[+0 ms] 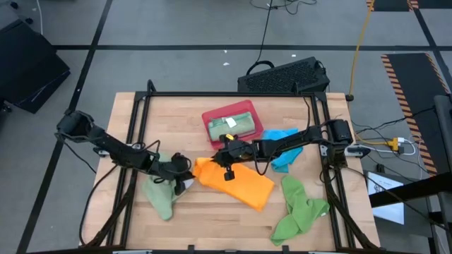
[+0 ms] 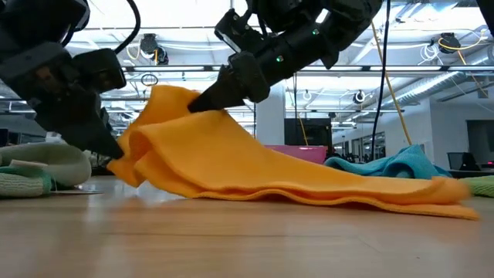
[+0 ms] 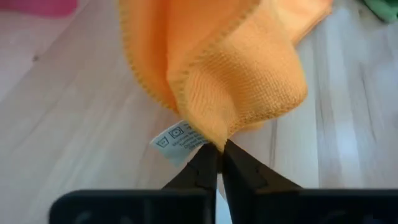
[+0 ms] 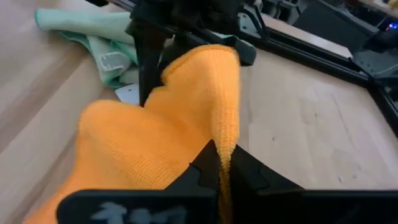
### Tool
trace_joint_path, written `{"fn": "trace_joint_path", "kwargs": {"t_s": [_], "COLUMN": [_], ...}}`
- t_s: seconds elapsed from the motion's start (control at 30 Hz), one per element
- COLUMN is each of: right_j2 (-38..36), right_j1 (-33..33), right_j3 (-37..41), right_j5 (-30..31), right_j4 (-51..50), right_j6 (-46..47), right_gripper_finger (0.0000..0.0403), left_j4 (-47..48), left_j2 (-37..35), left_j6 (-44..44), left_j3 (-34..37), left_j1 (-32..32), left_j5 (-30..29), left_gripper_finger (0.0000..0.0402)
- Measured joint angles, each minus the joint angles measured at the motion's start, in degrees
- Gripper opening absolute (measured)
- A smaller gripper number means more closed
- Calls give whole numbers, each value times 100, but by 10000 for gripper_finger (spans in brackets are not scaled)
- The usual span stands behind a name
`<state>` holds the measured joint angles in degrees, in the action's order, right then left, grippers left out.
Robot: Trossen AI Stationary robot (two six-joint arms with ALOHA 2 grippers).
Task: Fold microfiber towels
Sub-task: Fold the yellow microfiber cloth
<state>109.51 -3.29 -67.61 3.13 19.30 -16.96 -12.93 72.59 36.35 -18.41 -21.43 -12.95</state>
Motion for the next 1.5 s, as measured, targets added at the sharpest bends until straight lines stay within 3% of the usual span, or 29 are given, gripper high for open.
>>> {"fn": "trace_joint_path", "kwargs": {"t_s": [0.17, 0.37, 0.53, 0.63, 0.73, 1.03, 1.27, 1.5], "right_j2": [0, 0, 0, 0, 0, 0, 0, 0], "right_j1": [-7, -7, -7, -7, -9, -20, -20, -20], "right_j3": [-2, -2, -2, -2, -2, -2, -2, -2], "right_j5": [3, 5, 5, -2, -13, -19, -19, -19], "right_j4": [270, 319, 284, 275, 272, 266, 261, 227], "right_j6": [-209, -432, -498, -518, -522, -537, -533, -524], "right_gripper_finger": [3, 3, 3, 3, 4, 4, 4, 4], "left_j4": [71, -123, -742, -1014, -1005, -542, -391, -171], "left_j2": [156, 502, 733, 773, 775, 775, 775, 775], "left_j6": [424, 301, -284, -514, -534, -98, 135, 380], "left_j3": [0, 2, 2, 2, 2, 2, 2, 2], "left_j1": [0, -14, -15, 5, 42, 228, 256, 113], "left_j5": [-343, -541, -560, -633, -899, -1062, -814, -820], "left_gripper_finger": [90, 189, 229, 223, 189, 13, 40, 118]}}
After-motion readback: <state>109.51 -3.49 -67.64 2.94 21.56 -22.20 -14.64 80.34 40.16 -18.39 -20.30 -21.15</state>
